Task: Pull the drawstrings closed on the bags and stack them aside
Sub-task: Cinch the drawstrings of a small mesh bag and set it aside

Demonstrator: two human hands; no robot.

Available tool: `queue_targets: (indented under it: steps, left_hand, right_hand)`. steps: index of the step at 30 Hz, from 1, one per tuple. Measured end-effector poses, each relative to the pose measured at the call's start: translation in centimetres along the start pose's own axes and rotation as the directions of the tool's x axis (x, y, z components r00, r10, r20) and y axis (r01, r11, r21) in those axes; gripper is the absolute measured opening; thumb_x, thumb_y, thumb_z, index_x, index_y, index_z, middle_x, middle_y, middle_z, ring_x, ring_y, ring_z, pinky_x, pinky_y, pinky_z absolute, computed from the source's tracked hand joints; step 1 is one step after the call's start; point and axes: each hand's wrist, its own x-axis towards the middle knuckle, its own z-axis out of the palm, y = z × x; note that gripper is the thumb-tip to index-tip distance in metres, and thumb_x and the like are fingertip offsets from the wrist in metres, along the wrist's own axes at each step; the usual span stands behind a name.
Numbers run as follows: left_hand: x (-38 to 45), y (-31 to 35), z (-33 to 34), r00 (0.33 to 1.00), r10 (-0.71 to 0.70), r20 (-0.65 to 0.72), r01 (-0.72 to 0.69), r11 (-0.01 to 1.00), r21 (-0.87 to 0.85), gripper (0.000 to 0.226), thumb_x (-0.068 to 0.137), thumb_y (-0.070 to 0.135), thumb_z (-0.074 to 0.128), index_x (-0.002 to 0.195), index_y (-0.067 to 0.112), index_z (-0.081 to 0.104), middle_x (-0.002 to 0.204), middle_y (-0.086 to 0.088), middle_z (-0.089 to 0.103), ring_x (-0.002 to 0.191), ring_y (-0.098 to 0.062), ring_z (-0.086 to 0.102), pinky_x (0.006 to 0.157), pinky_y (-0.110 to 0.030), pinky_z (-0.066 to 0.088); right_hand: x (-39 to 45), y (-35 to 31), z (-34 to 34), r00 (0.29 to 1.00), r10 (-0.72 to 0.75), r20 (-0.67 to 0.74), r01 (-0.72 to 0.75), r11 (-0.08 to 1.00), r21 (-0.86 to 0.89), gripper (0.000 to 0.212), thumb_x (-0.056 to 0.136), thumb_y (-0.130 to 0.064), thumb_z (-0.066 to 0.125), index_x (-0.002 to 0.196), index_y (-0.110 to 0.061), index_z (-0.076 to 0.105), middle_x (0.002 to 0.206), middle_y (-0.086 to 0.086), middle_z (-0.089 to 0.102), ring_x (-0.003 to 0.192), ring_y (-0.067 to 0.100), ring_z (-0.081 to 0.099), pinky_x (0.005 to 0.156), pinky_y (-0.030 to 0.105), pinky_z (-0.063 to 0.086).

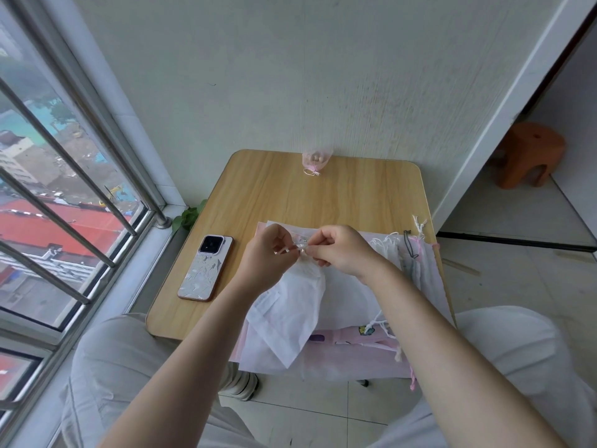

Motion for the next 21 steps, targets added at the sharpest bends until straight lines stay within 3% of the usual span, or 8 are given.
queue_targets:
  steps: [3,5,7,9,12,14,17,21]
  left_hand:
    - [0.2,0.1,-0.1,1.0,0.001,0.014,-0.001,1.0,-0.004,0.024,0.079,0.008,0.073,0.074,0.017,0.052,0.074,0.003,0.06,0.069,-0.01,0.051,0.065,-0.023,0.042]
    - [0.2,0.1,-0.2,1.0,0.001,0.014,0.0,1.0,-0.017,0.022,0.079,0.008,0.074,0.075,0.015,0.053,0.077,-0.006,0.062,0.071,-0.012,0.053,0.066,-0.024,0.042]
    - [0.2,0.0,-0.2,1.0,0.008,0.009,-0.008,1.0,-0.014,0.021,0.079,0.009,0.075,0.077,0.013,0.054,0.08,-0.012,0.062,0.072,-0.012,0.051,0.064,-0.019,0.041]
    - [0.1,0.0,-0.1,1.0,0.005,-0.004,-0.005,1.0,-0.015,0.021,0.078,0.009,0.076,0.077,0.012,0.055,0.078,-0.007,0.062,0.072,-0.013,0.052,0.064,-0.018,0.041]
    - [0.2,-0.1,0.0,1.0,-0.011,-0.015,0.011,1.0,-0.003,0.022,0.077,0.009,0.077,0.073,0.015,0.056,0.082,-0.007,0.069,0.078,-0.022,0.062,0.073,-0.029,0.049]
    - [0.1,0.0,0.1,1.0,-0.019,-0.013,0.019,1.0,0.006,0.018,0.077,0.008,0.076,0.075,0.013,0.059,0.085,-0.007,0.07,0.084,-0.023,0.065,0.078,-0.029,0.051]
    - [0.0,0.0,0.1,1.0,-0.012,-0.023,0.012,1.0,0.016,0.009,0.079,0.011,0.075,0.081,0.012,0.066,0.085,0.003,0.07,0.085,-0.018,0.064,0.079,-0.025,0.049]
    - [-0.1,-0.2,0.0,0.998,0.034,-0.047,-0.027,0.99,0.136,0.004,0.08,0.021,0.077,0.083,0.023,0.075,0.091,0.013,0.066,0.088,-0.008,0.06,0.08,-0.024,0.048]
  right_hand:
    - [-0.1,0.0,-0.1,0.997,0.013,0.073,-0.022,0.993,0.118,0.012,0.087,-0.011,0.07,0.094,-0.001,0.068,0.075,0.006,0.063,0.064,0.012,0.057,0.063,0.023,0.047]
    - [-0.1,0.0,-0.2,0.994,0.028,0.11,-0.05,0.977,0.209,0.003,0.089,-0.009,0.067,0.09,-0.007,0.068,0.071,0.005,0.059,0.063,0.013,0.054,0.063,0.024,0.046]
    - [-0.1,0.3,-0.2,0.989,0.048,0.139,-0.087,0.952,0.292,0.006,0.091,-0.007,0.064,0.087,-0.01,0.066,0.069,0.004,0.056,0.063,0.014,0.05,0.063,0.025,0.043]
    - [-0.1,0.5,-0.2,0.984,0.057,0.166,-0.111,0.934,0.339,0.006,0.092,-0.006,0.062,0.088,-0.01,0.066,0.07,0.005,0.054,0.064,0.014,0.049,0.064,0.025,0.042]
    - [0.0,0.9,-0.1,0.979,0.067,0.194,-0.137,0.918,0.373,0.004,0.093,-0.006,0.061,0.091,-0.006,0.065,0.073,0.007,0.054,0.065,0.015,0.048,0.064,0.026,0.041]
    - [0.1,1.0,-0.1,0.972,0.074,0.224,-0.161,0.904,0.396,0.005,0.093,-0.006,0.06,0.096,-0.003,0.064,0.073,0.008,0.054,0.063,0.014,0.046,0.062,0.025,0.04]
    - [0.2,1.0,0.0,0.958,0.089,0.271,-0.199,0.889,0.412,0.008,0.094,-0.007,0.059,0.099,-0.002,0.062,0.066,0.005,0.052,0.057,0.013,0.045,0.058,0.024,0.037]
    - [0.3,1.1,0.0,0.955,0.109,0.277,-0.22,0.884,0.413,0.011,0.094,-0.008,0.059,0.101,-0.001,0.062,0.062,0.002,0.051,0.054,0.012,0.044,0.055,0.022,0.037]
